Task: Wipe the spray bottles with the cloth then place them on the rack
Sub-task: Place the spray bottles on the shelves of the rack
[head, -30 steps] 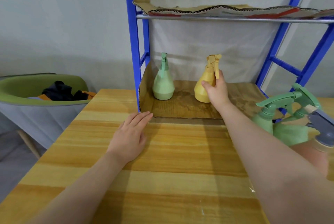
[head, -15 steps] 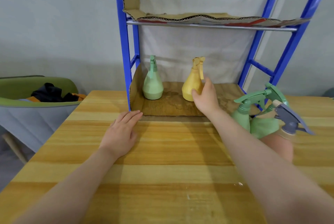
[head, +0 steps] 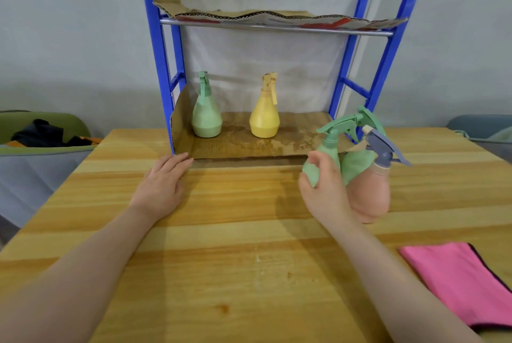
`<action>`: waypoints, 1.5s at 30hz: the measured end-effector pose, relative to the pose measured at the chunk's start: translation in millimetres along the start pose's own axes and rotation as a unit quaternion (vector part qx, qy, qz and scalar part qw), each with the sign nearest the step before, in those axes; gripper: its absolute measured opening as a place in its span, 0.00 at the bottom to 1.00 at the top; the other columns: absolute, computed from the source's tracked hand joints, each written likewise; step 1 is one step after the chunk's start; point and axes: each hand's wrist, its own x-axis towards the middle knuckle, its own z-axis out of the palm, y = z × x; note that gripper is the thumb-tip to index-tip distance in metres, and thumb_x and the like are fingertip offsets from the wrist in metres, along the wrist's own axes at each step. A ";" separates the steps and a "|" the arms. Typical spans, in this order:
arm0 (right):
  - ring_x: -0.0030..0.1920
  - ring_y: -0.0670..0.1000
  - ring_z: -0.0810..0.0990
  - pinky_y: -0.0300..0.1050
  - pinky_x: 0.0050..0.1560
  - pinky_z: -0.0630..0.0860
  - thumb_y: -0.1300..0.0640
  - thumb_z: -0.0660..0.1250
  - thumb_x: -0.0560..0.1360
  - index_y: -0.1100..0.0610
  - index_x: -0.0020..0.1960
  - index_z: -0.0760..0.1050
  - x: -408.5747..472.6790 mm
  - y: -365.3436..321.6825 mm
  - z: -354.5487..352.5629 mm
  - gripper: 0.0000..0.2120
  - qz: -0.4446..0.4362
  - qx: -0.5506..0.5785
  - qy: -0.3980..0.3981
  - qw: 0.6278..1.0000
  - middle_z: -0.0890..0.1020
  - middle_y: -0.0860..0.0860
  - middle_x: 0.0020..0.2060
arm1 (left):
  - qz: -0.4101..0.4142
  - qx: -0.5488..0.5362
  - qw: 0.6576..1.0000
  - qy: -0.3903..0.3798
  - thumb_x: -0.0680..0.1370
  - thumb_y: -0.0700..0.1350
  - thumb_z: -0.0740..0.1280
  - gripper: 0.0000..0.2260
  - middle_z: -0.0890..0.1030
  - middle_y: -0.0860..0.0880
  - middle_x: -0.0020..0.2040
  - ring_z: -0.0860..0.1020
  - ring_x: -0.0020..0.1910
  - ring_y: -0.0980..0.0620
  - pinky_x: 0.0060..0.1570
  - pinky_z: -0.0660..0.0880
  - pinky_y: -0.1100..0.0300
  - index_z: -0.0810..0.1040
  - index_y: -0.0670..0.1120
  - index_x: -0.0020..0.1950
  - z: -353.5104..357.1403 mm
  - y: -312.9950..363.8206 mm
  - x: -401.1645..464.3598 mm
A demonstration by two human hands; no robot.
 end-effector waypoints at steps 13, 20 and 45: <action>0.71 0.55 0.67 0.58 0.72 0.67 0.63 0.66 0.75 0.58 0.77 0.56 1.1 7.7 -12.1 0.34 0.070 0.027 0.018 0.997 0.68 0.54 0.71 | -0.003 0.014 1.000 -0.010 0.76 0.37 0.61 0.26 0.65 0.53 0.76 0.60 0.75 0.50 0.71 0.64 0.50 0.68 0.49 0.75 -1.7 0.7 -0.1; 0.78 0.60 0.54 0.54 0.78 0.55 0.59 0.66 0.77 0.62 0.80 0.47 -24.3 0.3 1.8 0.39 0.074 -0.048 -0.006 0.996 0.54 0.60 0.79 | -0.008 0.007 1.000 -0.006 0.76 0.37 0.61 0.26 0.66 0.53 0.76 0.60 0.75 0.51 0.70 0.65 0.49 0.68 0.49 0.75 -0.3 -0.3 -0.7; 0.62 0.59 0.73 0.50 0.61 0.71 0.47 0.76 0.71 0.61 0.74 0.58 8.0 11.5 14.7 0.41 0.146 -0.030 0.004 0.989 0.67 0.59 0.66 | -0.007 0.013 1.000 -0.022 0.77 0.39 0.60 0.25 0.65 0.54 0.76 0.61 0.75 0.50 0.69 0.68 0.46 0.68 0.50 0.75 2.4 -4.7 1.2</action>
